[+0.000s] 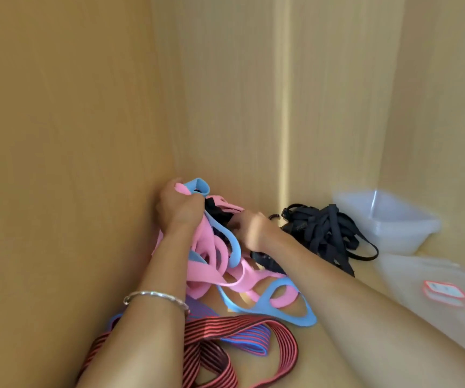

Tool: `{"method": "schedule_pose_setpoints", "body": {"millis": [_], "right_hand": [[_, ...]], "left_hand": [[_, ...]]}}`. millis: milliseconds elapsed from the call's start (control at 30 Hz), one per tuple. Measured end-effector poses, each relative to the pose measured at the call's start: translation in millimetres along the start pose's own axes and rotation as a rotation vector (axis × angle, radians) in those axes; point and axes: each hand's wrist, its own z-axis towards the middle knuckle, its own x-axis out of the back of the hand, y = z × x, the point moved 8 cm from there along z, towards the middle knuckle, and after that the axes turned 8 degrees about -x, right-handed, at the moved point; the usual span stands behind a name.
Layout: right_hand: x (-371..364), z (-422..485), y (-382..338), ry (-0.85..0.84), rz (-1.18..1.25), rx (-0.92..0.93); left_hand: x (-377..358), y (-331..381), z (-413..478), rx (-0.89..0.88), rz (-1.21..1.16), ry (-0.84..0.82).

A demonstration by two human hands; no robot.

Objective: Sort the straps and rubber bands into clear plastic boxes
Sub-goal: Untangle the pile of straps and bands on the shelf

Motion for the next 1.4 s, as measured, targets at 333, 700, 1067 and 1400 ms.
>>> {"method": "schedule_pose_setpoints", "body": {"millis": [333, 700, 1067, 1400], "right_hand": [[-8, -8, -26, -0.279, 0.383, 0.092], [57, -25, -4, 0.220, 0.715, -0.031], [116, -54, 22, 0.370, 0.988, 0.014], [113, -54, 11, 0.219, 0.986, 0.044]], "left_hand": [[-1, 11, -1, -0.007, -0.352, 0.035], [21, 22, -12, -0.128, -0.279, 0.278], [-17, 31, -25, -0.341, 0.753, -0.101], [-63, 84, -56, -0.437, 0.047, -0.605]]}}
